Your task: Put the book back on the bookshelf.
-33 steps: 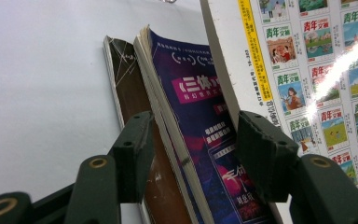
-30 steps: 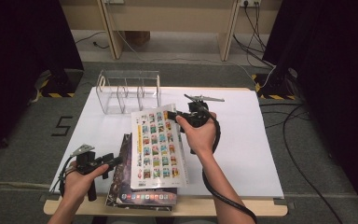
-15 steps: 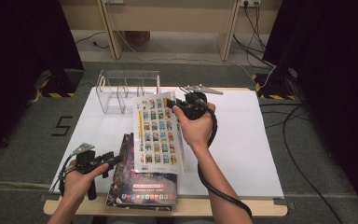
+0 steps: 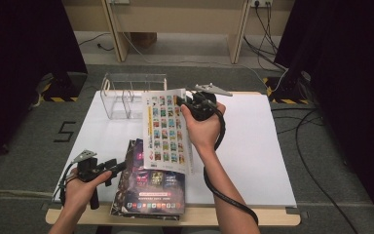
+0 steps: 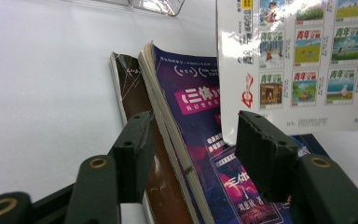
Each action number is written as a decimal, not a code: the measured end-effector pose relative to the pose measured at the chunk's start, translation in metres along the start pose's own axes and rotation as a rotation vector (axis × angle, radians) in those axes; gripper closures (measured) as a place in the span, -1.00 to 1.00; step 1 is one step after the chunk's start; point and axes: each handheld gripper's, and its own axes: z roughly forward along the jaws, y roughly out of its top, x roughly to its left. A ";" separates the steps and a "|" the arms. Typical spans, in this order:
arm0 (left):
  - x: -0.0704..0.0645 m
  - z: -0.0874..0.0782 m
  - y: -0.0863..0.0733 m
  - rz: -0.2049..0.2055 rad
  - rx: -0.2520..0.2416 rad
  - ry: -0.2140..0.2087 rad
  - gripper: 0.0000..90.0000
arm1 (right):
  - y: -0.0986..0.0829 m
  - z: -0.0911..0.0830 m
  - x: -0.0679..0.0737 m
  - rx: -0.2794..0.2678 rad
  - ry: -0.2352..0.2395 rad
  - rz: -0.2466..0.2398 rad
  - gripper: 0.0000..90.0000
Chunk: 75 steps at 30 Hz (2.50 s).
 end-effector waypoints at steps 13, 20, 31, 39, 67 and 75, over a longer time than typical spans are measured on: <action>0.000 0.001 -0.001 0.003 0.010 0.001 0.01 | 0.015 -0.003 0.007 -0.092 -0.064 -0.056 0.65; 0.001 0.001 -0.001 0.001 0.007 0.000 0.01 | 0.026 -0.004 0.012 -0.120 -0.085 -0.075 0.65; 0.000 0.002 -0.001 0.002 0.009 -0.001 0.01 | 0.045 -0.005 0.020 -0.153 -0.083 -0.103 0.65; 0.001 0.004 -0.002 0.001 0.016 -0.004 0.01 | 0.051 -0.001 0.024 -0.157 -0.058 -0.083 0.65; 0.005 0.004 -0.003 -0.010 0.017 0.001 0.00 | 0.074 0.022 0.040 -0.180 0.027 -0.084 0.65; 0.005 0.004 -0.003 -0.011 0.019 -0.001 0.00 | 0.081 0.027 0.040 -0.192 0.019 -0.075 0.65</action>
